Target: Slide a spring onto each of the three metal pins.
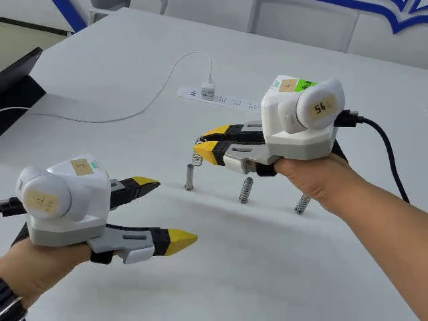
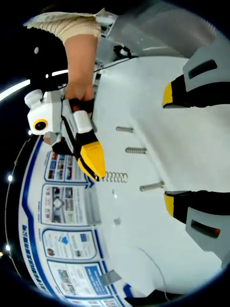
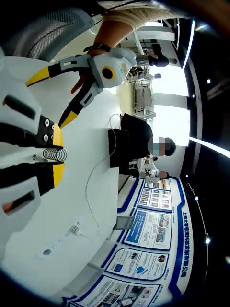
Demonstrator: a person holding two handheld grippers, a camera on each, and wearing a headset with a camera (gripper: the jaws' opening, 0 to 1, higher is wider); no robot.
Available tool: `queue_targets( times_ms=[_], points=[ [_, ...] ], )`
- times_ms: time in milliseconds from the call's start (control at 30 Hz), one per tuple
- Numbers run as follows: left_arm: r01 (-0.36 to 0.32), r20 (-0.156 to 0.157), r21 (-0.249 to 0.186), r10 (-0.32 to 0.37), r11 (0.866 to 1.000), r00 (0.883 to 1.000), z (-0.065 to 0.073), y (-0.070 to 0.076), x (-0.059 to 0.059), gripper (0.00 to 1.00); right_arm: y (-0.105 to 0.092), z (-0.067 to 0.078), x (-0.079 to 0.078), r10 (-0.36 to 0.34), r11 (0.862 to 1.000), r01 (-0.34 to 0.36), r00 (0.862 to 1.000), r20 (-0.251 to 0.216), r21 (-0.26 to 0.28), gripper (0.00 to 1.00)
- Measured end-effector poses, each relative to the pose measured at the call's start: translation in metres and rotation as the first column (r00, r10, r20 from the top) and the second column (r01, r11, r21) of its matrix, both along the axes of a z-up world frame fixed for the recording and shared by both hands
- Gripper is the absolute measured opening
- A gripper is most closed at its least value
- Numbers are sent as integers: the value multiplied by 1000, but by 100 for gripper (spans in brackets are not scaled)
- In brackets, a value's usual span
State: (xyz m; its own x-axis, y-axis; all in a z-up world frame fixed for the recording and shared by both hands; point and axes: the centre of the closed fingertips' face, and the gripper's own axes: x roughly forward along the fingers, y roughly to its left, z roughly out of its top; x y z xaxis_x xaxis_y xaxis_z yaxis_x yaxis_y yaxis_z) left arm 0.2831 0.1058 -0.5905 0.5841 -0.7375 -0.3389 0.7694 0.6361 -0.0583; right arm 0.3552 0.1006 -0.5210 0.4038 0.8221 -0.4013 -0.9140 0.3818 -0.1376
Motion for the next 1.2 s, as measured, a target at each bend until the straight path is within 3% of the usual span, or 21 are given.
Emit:
queue_targets(
  times_ms=[267,667,1200],
  points=[
    [-4,-11,-1,4,1000,1000,-3,1,0,70,6,-8,14,-20,1000,20,1000,-12,-5,12],
    [-13,-20,-3,13,1000,1000,-5,4,1,69,10,-28,23,-32,999,31,998,-49,-27,12],
    [-15,-34,-1,15,1000,999,-10,7,1,68,10,-38,24,-42,999,39,996,-77,-35,12]
  ],
)
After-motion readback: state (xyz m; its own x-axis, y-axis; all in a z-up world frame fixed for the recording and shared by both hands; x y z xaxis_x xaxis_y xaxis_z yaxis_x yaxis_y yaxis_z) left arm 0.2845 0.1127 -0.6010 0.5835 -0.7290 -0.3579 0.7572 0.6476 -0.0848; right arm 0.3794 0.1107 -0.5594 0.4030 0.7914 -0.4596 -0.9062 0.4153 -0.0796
